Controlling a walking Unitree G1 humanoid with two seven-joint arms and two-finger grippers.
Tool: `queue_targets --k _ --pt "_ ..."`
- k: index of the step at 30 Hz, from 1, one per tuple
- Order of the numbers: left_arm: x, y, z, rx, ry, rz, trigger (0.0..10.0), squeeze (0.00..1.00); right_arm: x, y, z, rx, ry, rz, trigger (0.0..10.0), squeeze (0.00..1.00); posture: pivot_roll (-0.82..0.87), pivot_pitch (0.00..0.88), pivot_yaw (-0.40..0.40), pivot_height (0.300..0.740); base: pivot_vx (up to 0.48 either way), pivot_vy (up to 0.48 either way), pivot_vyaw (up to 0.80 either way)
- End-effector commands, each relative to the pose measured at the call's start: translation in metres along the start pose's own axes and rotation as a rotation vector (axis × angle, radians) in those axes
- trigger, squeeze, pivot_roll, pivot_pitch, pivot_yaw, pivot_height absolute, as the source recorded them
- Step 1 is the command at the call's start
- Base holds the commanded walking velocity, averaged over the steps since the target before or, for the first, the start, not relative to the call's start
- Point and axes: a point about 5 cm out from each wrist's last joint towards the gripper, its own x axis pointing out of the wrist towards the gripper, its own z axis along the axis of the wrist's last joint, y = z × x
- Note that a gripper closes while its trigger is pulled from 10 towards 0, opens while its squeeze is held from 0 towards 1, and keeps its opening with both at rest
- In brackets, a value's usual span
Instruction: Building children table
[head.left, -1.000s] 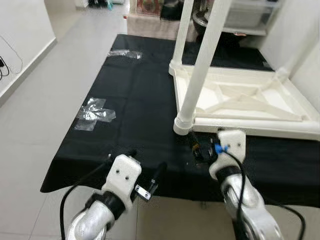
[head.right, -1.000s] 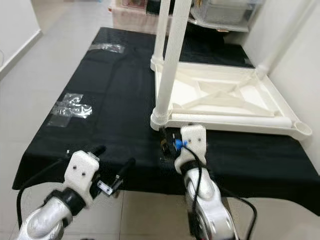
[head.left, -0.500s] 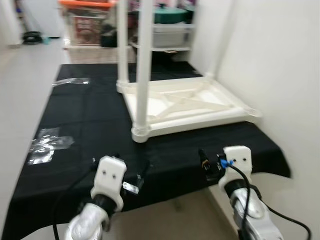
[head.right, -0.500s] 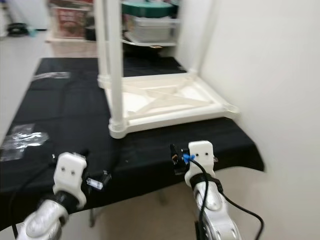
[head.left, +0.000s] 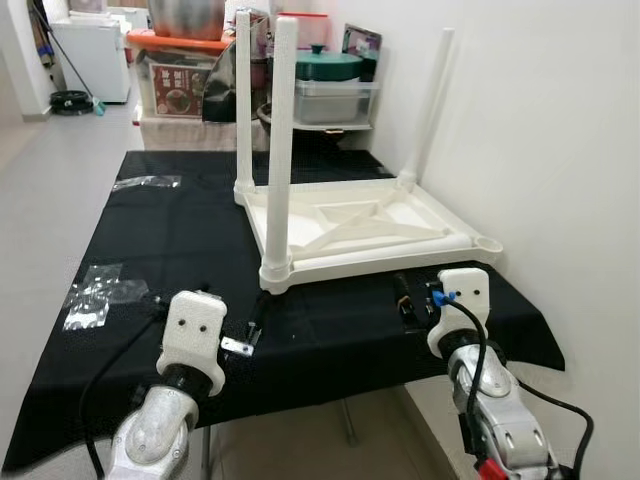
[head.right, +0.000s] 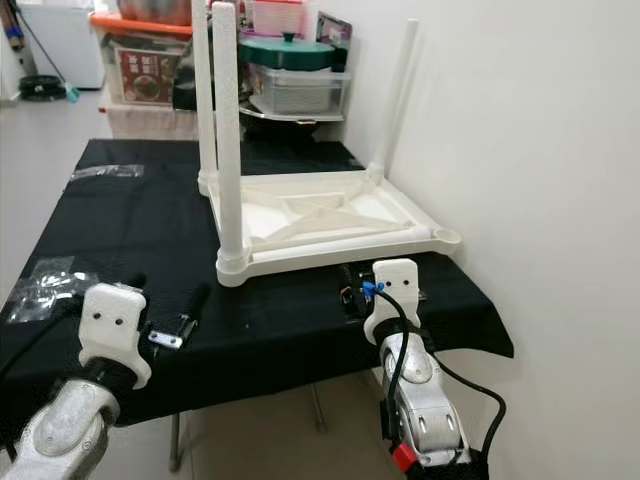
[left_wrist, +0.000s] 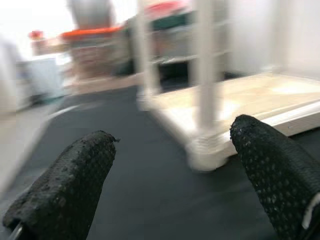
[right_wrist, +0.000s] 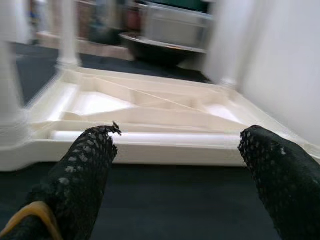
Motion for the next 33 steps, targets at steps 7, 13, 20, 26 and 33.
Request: queue_targets --k 7,13,20,26,33 --pt "0.010 0.014 0.018 0.012 -0.062 0.072 10.0 0.00 0.008 -0.009 0.005 0.034 -0.025 -0.071 10.0 0.00 0.11 0.007 -0.100 0.740 0.000 0.000 0.00" --pt "0.013 0.021 0.022 0.023 -0.080 0.095 10.0 0.00 0.013 -0.011 0.008 0.032 -0.043 -0.080 10.0 0.00 0.11 0.005 -0.097 0.740 0.000 0.000 0.00" --pt "0.011 0.019 0.019 0.012 -0.060 0.110 10.0 0.00 0.014 -0.007 0.008 0.036 -0.039 -0.028 10.0 0.00 0.11 0.002 -0.097 0.740 0.000 0.000 0.00" --pt "0.010 0.017 0.016 -0.007 -0.044 0.111 10.0 0.00 0.011 0.000 0.008 0.012 -0.048 0.004 10.0 0.00 0.10 0.000 -0.097 0.740 0.000 0.000 0.40" --pt "0.012 0.020 0.016 0.009 -0.049 0.112 10.0 0.00 0.014 -0.004 0.010 0.028 -0.051 -0.034 10.0 0.00 0.10 0.000 -0.096 0.740 0.000 0.000 0.30"
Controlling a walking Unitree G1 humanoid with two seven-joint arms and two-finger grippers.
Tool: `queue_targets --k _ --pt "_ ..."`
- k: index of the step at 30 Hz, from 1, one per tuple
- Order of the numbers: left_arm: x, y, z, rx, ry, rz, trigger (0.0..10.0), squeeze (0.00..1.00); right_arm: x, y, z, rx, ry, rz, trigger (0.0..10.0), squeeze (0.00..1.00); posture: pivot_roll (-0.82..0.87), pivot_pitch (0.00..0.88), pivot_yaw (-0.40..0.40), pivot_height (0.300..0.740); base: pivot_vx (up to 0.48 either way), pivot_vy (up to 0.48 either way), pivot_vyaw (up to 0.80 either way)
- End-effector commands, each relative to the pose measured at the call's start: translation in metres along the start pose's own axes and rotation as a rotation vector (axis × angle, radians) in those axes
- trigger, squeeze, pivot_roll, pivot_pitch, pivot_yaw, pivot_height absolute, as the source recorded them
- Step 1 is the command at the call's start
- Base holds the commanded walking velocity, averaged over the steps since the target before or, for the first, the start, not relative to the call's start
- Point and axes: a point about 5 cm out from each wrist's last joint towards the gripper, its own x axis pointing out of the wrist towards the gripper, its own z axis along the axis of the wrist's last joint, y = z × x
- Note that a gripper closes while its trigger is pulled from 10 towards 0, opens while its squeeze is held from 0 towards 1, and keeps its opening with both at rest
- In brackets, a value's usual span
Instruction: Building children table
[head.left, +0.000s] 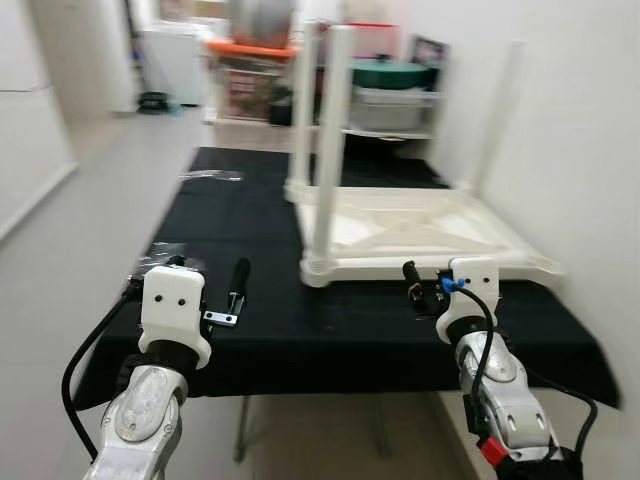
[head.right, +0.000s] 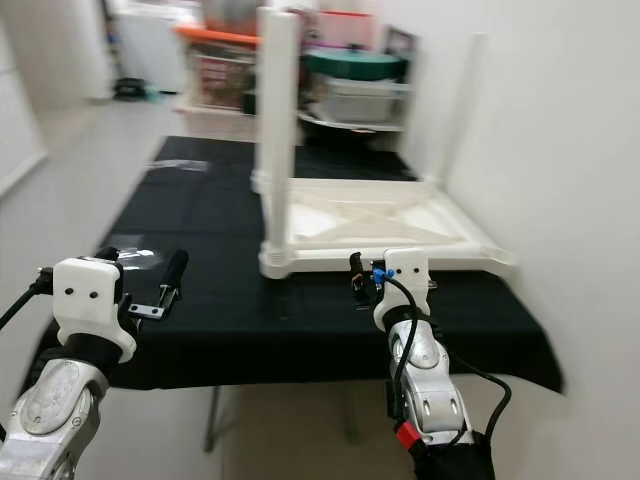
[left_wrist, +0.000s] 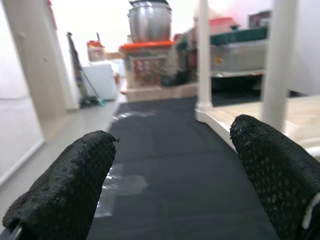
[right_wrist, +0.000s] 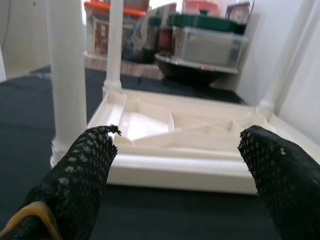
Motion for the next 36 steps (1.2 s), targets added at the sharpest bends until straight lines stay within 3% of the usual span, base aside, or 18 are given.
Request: queue_targets --k 1,15,18,24,28,36 --pt "-0.001 -0.001 -0.005 0.002 0.027 -0.001 10.0 0.00 0.002 -0.005 0.002 -0.004 -0.005 -0.023 10.0 0.00 0.10 0.000 -0.096 0.740 0.000 0.000 0.00" --pt "0.003 0.005 -0.002 0.024 0.012 0.011 10.0 0.00 0.014 -0.034 0.019 -0.013 -0.049 -0.208 10.0 0.00 0.10 0.000 -0.094 0.740 0.000 0.000 0.00" --pt "0.005 0.011 -0.002 0.034 0.012 0.024 10.0 0.00 0.014 -0.052 0.020 -0.020 -0.024 -0.338 10.0 0.00 0.10 0.000 -0.098 0.740 0.000 0.000 0.00" --pt "0.005 0.013 -0.002 0.037 0.011 0.027 10.0 0.00 0.014 -0.054 0.020 -0.024 -0.022 -0.361 10.0 0.00 0.10 0.000 -0.097 0.740 0.000 0.000 0.00" --pt "0.006 0.013 -0.003 0.049 0.012 0.020 10.0 0.00 0.015 -0.045 0.020 0.013 -0.029 -0.324 10.0 0.00 0.10 0.000 -0.097 0.740 0.247 0.000 0.00" --pt "0.006 0.012 -0.003 0.056 0.012 0.011 10.0 0.00 0.015 -0.045 0.021 0.010 -0.031 -0.332 10.0 0.00 0.10 0.000 -0.091 0.740 0.352 0.000 0.00"
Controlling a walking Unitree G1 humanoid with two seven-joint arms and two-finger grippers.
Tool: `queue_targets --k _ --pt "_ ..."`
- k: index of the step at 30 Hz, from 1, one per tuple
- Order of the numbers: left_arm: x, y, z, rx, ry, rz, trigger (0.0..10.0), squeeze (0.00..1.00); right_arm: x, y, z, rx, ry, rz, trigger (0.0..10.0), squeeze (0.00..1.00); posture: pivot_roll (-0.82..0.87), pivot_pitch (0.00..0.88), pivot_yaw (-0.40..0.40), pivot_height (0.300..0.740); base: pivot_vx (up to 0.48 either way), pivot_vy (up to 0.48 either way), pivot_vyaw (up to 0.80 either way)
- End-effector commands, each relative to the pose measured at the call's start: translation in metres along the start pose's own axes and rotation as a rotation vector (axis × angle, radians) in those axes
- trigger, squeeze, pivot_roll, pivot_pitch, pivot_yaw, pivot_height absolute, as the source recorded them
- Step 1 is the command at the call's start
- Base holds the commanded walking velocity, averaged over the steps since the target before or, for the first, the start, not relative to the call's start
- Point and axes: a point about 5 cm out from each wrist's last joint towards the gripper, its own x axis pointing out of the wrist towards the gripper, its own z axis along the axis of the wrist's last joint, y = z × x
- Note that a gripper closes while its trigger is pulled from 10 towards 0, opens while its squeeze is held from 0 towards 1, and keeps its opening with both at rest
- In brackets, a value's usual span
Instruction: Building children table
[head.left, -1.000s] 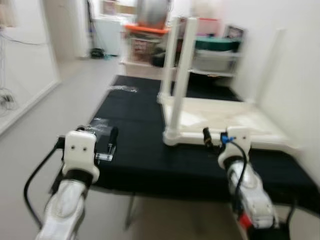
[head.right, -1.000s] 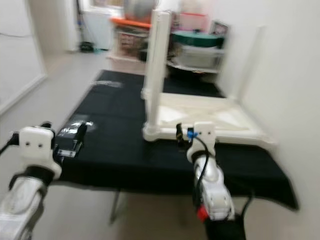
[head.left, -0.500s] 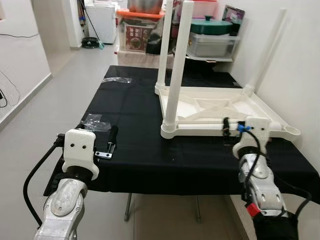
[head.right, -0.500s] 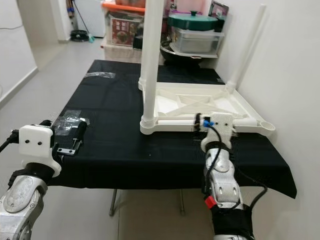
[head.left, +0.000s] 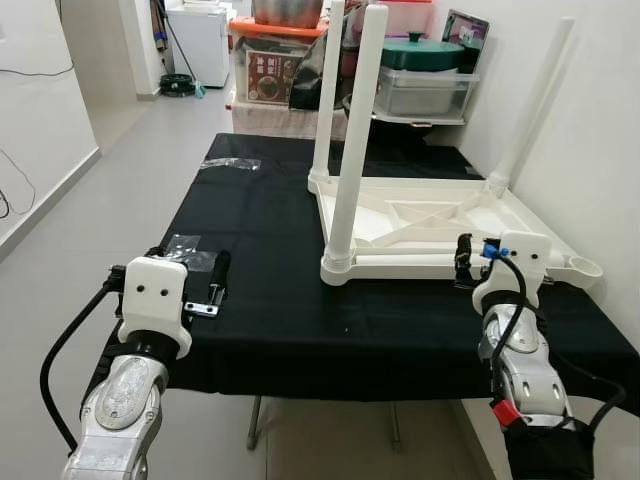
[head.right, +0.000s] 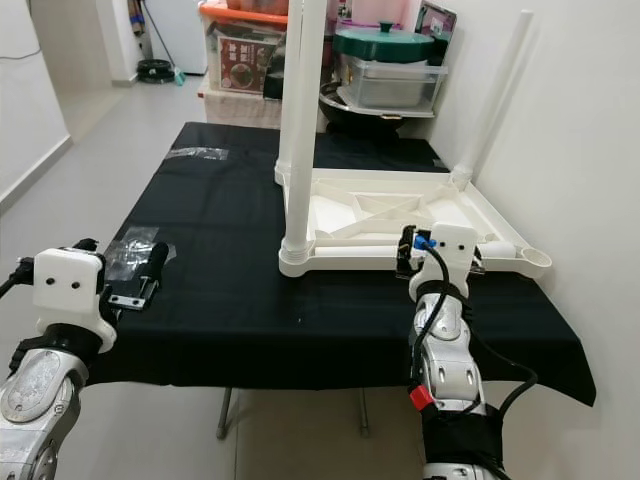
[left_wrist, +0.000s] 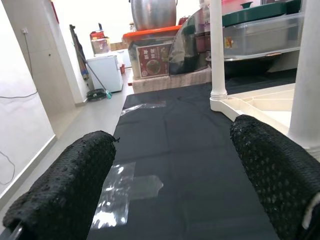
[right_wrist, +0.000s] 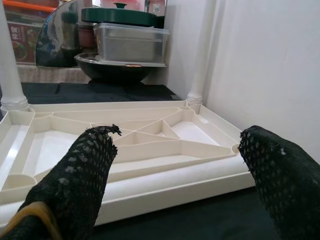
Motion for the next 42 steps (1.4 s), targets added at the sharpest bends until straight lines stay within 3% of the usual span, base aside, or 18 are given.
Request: queue_targets --k 1,20,33,35,37,40,42 --pt "0.001 0.000 -0.003 0.003 0.011 -0.005 10.0 0.00 0.001 0.001 0.001 -0.002 0.005 0.003 10.0 0.00 0.10 0.000 -0.092 0.740 0.394 0.000 0.00" --pt "0.000 -0.004 -0.003 -0.015 0.012 -0.024 10.0 0.00 0.001 -0.002 0.002 -0.006 0.000 -0.004 10.0 0.00 0.10 0.003 -0.090 0.740 0.391 0.000 0.00" --pt "-0.002 -0.009 -0.003 -0.049 0.022 -0.044 10.0 0.00 0.010 -0.009 0.009 -0.010 -0.021 -0.002 10.0 0.00 0.10 0.002 -0.094 0.740 0.000 0.000 0.00" --pt "-0.004 -0.015 -0.005 -0.065 0.038 -0.085 10.0 0.00 0.017 -0.014 0.008 0.020 -0.017 0.041 10.0 0.00 0.10 0.000 -0.092 0.740 0.000 0.000 0.00" --pt "-0.011 -0.026 -0.015 -0.121 0.092 -0.198 10.0 0.00 0.027 -0.024 0.001 0.030 0.018 0.074 10.0 0.00 0.10 0.000 -0.092 0.740 0.000 0.000 0.00" --pt "-0.017 -0.034 -0.020 -0.128 0.118 -0.268 10.0 0.00 0.032 -0.032 -0.002 0.018 0.038 0.094 10.0 0.00 0.10 0.000 -0.091 0.740 0.000 0.000 0.00" --pt "-0.030 -0.048 -0.029 -0.156 0.166 -0.375 10.0 0.00 0.040 -0.048 -0.004 -0.005 0.077 0.160 10.0 0.00 0.10 0.002 -0.090 0.740 0.000 0.000 0.00"
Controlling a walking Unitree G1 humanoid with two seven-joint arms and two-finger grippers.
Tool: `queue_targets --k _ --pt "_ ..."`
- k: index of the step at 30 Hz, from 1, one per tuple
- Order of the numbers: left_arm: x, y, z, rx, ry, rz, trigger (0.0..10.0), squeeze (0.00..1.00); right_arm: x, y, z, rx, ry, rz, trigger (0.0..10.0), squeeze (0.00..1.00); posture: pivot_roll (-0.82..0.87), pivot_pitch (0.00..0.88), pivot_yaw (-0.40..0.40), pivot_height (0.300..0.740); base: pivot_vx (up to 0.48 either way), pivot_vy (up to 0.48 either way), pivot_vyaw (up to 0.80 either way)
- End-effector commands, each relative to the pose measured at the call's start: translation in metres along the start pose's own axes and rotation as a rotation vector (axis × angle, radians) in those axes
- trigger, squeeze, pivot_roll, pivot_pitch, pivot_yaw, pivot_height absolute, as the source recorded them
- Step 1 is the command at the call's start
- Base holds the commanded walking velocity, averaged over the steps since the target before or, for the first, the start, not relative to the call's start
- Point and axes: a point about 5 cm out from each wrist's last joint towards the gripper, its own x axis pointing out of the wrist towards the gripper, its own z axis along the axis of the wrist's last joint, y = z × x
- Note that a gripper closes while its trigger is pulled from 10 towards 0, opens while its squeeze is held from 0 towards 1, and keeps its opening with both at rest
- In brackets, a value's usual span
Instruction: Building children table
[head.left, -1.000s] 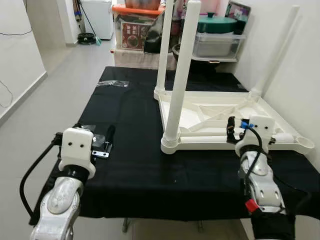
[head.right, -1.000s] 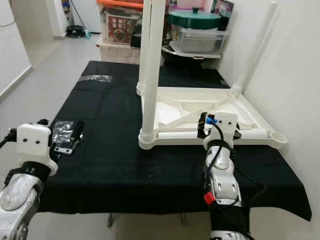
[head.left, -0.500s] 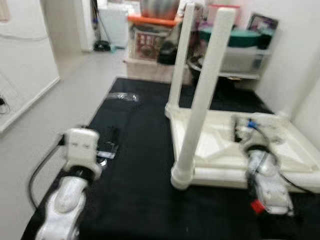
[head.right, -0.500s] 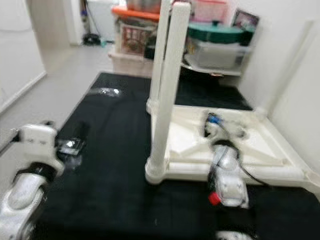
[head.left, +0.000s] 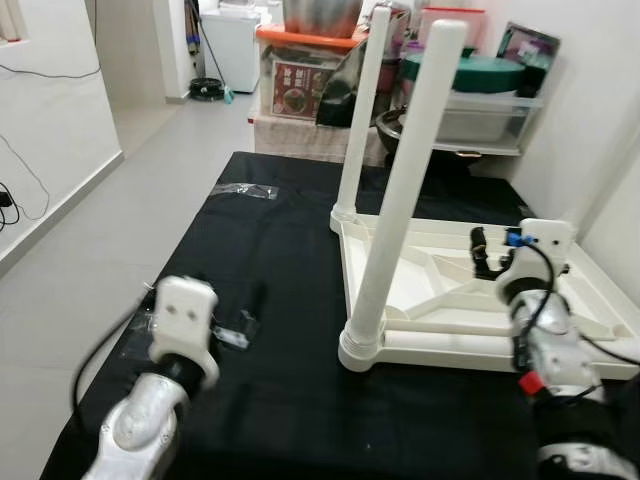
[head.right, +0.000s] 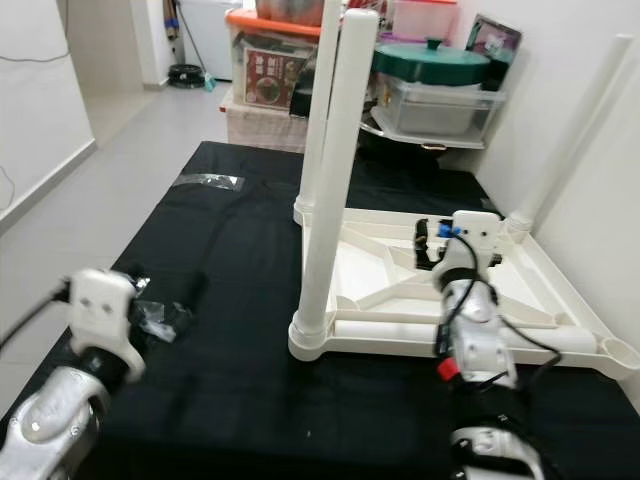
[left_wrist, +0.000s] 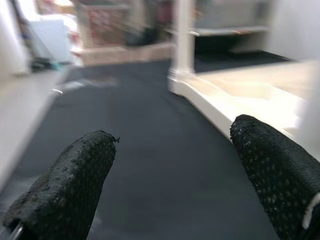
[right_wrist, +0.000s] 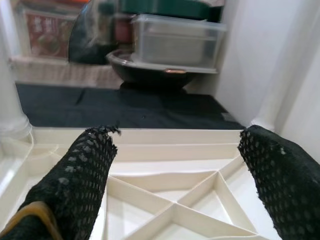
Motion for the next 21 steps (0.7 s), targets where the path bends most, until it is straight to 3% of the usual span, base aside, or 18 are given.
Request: queue_targets --k 1,3,6,7,8,12,13,15,17,18,21 --pt "-0.002 -0.009 -0.007 -0.012 0.033 -0.067 10.0 0.00 0.004 -0.005 -0.003 0.001 0.021 0.045 10.0 0.00 0.10 0.002 -0.090 0.740 0.000 0.000 0.00" --pt "-0.009 -0.025 -0.016 -0.073 0.068 -0.150 10.0 0.00 0.005 -0.008 -0.008 -0.003 0.104 0.240 10.0 0.00 0.10 0.005 -0.087 0.740 0.000 0.000 0.00" --pt "-0.011 -0.029 -0.018 -0.105 0.078 -0.171 10.0 0.00 0.004 -0.008 -0.011 -0.015 0.142 0.319 10.0 0.00 0.10 0.005 -0.087 0.740 0.000 0.000 0.00" --pt "-0.013 -0.034 -0.021 -0.111 0.087 -0.209 10.0 0.00 0.001 -0.007 -0.013 -0.016 0.164 0.409 10.0 0.00 0.10 0.005 -0.089 0.740 0.000 0.000 0.00" --pt "-0.013 -0.034 -0.021 -0.111 0.087 -0.209 10.0 0.00 0.001 -0.007 -0.013 -0.016 0.164 0.409 10.0 0.00 0.10 0.005 -0.089 0.740 0.000 0.000 0.00" --pt "-0.028 -0.056 -0.035 -0.143 0.161 -0.386 10.0 0.00 -0.016 -0.014 -0.007 0.025 0.181 0.825 10.0 0.00 0.10 0.021 -0.083 0.740 0.000 0.000 0.00" --pt "-0.028 -0.056 -0.035 -0.143 0.161 -0.386 10.0 0.00 -0.016 -0.014 -0.007 0.025 0.181 0.825 10.0 0.00 0.10 0.021 -0.083 0.740 0.000 0.000 0.00" --pt "-0.034 -0.064 -0.040 -0.135 0.185 -0.456 10.0 0.00 -0.024 -0.021 -0.001 0.053 0.168 0.978 10.0 0.00 0.10 0.030 -0.083 0.740 0.000 0.000 0.00" --pt "-0.036 -0.068 -0.041 -0.124 0.191 -0.492 10.0 0.00 -0.027 -0.024 0.002 0.069 0.163 1.050 10.0 0.00 0.10 0.031 -0.082 0.740 0.000 0.000 0.00" --pt "-0.036 -0.068 -0.041 -0.124 0.189 -0.493 10.0 0.00 -0.028 -0.026 0.005 0.087 0.154 1.088 10.0 1.00 0.10 0.035 -0.080 0.740 0.000 0.000 0.00" --pt "-0.035 -0.067 -0.040 -0.132 0.186 -0.487 10.0 0.00 -0.029 -0.028 0.011 0.110 0.139 1.150 10.0 1.00 0.09 0.039 -0.076 0.740 0.000 0.000 0.00"
